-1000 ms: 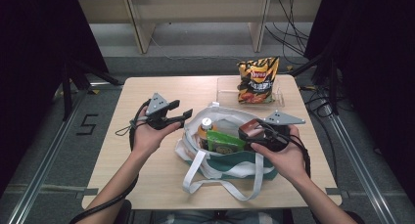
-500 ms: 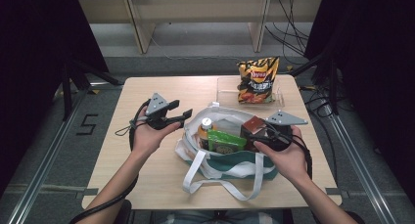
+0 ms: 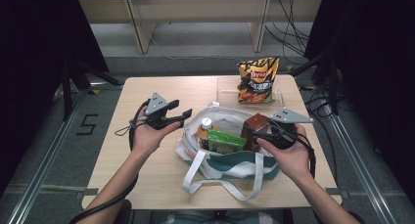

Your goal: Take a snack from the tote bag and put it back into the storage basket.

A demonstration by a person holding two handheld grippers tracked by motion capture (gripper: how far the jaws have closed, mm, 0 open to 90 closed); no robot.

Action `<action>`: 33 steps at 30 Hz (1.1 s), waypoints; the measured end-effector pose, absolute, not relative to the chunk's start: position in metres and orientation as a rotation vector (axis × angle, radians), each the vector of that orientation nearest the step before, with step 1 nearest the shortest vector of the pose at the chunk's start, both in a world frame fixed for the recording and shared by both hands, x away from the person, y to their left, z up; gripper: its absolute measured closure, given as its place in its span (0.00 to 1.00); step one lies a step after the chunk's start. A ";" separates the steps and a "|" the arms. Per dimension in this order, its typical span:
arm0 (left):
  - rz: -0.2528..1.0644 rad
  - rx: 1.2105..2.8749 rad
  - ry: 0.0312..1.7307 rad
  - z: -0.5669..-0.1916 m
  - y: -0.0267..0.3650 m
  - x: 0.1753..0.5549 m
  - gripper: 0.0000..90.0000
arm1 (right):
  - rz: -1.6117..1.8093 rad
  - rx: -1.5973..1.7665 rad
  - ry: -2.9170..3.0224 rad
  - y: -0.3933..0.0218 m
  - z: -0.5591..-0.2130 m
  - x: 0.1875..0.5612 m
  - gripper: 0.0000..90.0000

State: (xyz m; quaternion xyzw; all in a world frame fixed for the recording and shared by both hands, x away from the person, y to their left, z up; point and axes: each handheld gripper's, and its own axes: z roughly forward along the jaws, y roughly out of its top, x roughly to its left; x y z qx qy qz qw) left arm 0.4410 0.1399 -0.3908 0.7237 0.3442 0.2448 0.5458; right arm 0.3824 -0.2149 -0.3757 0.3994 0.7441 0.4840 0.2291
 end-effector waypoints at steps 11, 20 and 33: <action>0.582 1.715 0.818 -0.390 0.140 0.441 0.43 | 1.383 1.104 1.985 -0.223 -0.361 0.380 0.43; 0.580 1.715 0.817 -0.391 0.139 0.441 0.43 | 1.428 1.119 1.950 -0.225 -0.353 0.377 0.43; 0.580 1.712 0.818 -0.390 0.140 0.441 0.43 | 1.468 1.101 1.912 -0.230 -0.343 0.376 0.43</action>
